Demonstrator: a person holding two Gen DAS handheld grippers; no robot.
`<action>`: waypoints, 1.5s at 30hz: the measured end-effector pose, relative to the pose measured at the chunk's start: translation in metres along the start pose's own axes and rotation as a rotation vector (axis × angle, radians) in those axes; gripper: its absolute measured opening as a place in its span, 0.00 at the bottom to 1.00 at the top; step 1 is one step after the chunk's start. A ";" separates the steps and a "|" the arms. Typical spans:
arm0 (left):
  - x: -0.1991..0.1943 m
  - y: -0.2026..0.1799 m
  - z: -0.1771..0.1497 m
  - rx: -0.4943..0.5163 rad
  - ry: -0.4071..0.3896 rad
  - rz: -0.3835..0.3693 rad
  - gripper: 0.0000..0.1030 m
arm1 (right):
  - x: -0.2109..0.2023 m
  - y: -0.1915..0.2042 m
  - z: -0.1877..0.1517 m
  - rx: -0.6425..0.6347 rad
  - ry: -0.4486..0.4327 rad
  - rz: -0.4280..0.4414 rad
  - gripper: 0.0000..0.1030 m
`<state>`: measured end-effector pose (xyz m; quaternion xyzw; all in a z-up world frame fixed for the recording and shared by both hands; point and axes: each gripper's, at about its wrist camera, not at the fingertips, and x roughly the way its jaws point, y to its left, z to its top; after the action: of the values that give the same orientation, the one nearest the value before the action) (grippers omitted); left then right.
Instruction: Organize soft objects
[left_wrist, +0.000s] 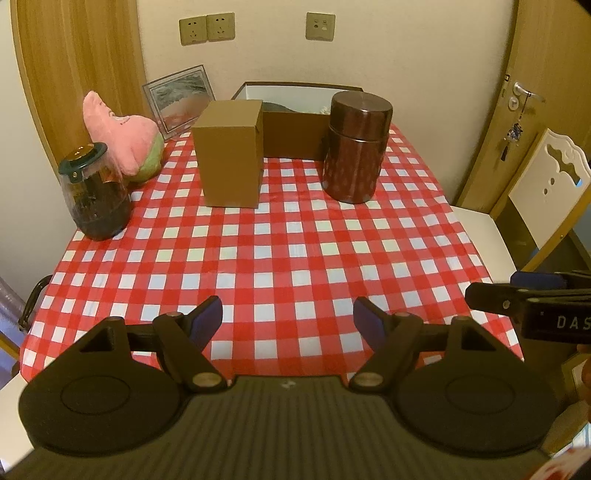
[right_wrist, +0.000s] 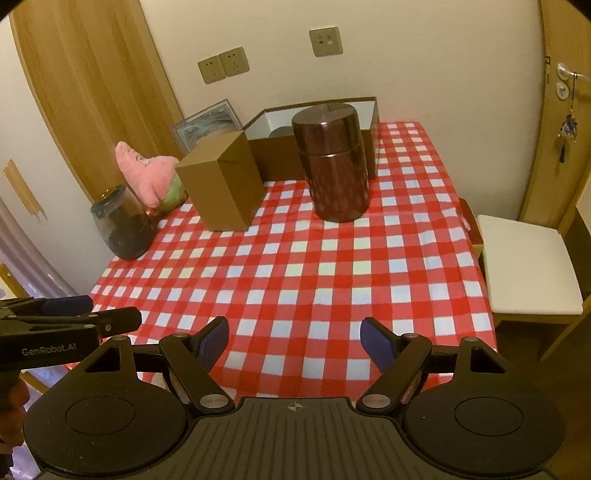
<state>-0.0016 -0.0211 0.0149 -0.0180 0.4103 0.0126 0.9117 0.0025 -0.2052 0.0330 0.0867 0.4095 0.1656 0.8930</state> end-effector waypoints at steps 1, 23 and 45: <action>-0.001 -0.001 -0.001 0.001 0.000 -0.001 0.74 | -0.001 0.000 -0.001 0.000 0.002 -0.001 0.76; -0.026 -0.006 -0.014 0.012 -0.020 -0.036 0.74 | -0.014 0.009 -0.012 -0.010 0.003 -0.001 0.76; -0.029 -0.013 -0.015 0.017 -0.023 -0.046 0.74 | -0.014 0.007 -0.013 -0.011 0.003 0.000 0.76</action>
<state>-0.0313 -0.0355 0.0267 -0.0194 0.3996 -0.0118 0.9164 -0.0176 -0.2033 0.0369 0.0817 0.4097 0.1681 0.8929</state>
